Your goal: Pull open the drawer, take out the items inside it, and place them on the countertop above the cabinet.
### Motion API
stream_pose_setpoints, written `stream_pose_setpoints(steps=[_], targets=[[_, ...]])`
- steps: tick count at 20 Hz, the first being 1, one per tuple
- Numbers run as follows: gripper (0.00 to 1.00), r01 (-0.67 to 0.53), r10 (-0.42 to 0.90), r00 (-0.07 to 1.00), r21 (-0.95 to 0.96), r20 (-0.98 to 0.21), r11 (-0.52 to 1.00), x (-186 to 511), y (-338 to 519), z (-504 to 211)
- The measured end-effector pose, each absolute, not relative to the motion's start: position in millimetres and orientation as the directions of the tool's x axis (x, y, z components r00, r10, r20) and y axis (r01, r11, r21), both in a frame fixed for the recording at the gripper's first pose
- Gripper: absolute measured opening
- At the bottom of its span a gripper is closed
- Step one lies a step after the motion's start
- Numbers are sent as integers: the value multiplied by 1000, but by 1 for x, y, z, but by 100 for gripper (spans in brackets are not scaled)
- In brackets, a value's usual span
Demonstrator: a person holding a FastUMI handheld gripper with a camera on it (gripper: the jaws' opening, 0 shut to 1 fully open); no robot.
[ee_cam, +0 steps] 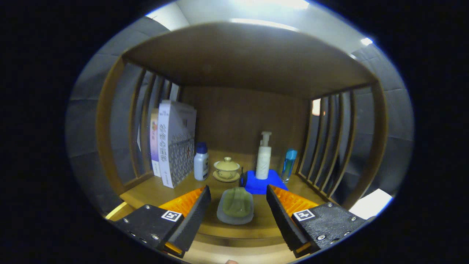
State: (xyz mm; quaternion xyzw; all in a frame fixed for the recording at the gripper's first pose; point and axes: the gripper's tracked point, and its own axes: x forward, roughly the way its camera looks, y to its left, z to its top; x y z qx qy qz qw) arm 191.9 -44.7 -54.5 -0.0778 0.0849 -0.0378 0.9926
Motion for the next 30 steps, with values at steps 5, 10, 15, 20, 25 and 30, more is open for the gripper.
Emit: stream_pose_setpoints(steps=[5,10,15,20,25,30], targets=[[94,26,-29,999,-111,-24,993,111,-20,-8],[95,4,-1,1000,-108,24,994,35,4,-11],[95,-19,18,999,-25,-41,1000,-32,22,-77],[95,45,-53,991,-69,-125,997,-71,-5,-133],[95,75,-80,984,-39,-157,996,-83,-14,-161],[95,109,-127,969,-95,-212,989,-79,-26,-195]])
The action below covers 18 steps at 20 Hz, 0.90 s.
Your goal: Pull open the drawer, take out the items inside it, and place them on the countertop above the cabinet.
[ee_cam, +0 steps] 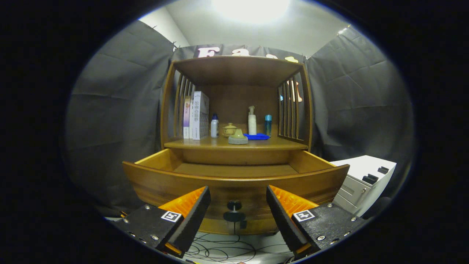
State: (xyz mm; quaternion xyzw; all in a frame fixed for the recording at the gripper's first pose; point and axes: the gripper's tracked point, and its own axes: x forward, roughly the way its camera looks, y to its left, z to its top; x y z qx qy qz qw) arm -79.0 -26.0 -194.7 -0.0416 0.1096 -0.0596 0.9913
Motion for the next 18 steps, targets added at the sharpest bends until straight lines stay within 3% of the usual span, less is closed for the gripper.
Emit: stream_pose_setpoints(steps=[8,18], targets=[[95,109,-141,956,-134,-256,985,-44,-38,-214],[95,103,-113,946,-47,-305,994,-37,-36,-225]])
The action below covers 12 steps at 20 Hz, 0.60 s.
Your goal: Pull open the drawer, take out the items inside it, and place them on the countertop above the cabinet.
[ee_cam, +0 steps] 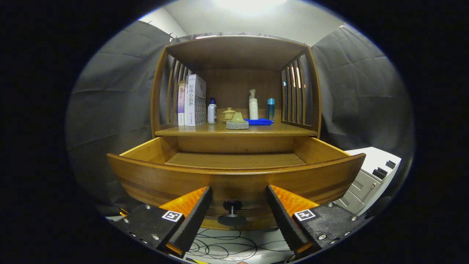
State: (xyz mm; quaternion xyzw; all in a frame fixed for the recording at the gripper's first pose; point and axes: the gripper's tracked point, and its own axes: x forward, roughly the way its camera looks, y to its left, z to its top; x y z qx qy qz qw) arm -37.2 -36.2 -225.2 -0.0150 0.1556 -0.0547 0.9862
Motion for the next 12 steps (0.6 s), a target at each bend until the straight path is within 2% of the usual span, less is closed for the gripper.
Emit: stream_pose_setpoints(steps=[4,9,10,12], targets=[[94,97,-84,946,24,-314,995,-18,-39,-228],[93,103,-90,951,26,-295,994,17,-42,-214],[93,96,-85,939,15,-333,995,20,-43,-221],[93,98,-94,940,-4,-327,995,32,-47,-224]])
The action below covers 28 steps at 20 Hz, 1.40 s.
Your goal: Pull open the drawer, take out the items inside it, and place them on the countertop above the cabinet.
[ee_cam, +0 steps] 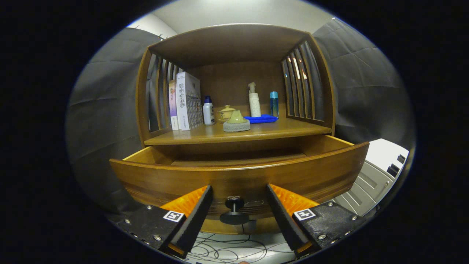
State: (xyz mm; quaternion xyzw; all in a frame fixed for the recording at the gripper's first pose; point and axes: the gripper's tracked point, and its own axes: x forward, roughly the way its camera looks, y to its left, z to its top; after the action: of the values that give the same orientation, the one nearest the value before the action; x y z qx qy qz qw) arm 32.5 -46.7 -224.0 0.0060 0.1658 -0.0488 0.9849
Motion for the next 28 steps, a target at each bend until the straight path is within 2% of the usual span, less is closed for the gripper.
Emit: stream_pose_setpoints(steps=[11,23,28], targets=[[93,82,-135,933,-170,-333,982,96,-55,-237],[94,85,-152,930,-208,-335,975,148,-62,-244],[94,-11,-75,937,-246,-340,969,135,-56,-223]])
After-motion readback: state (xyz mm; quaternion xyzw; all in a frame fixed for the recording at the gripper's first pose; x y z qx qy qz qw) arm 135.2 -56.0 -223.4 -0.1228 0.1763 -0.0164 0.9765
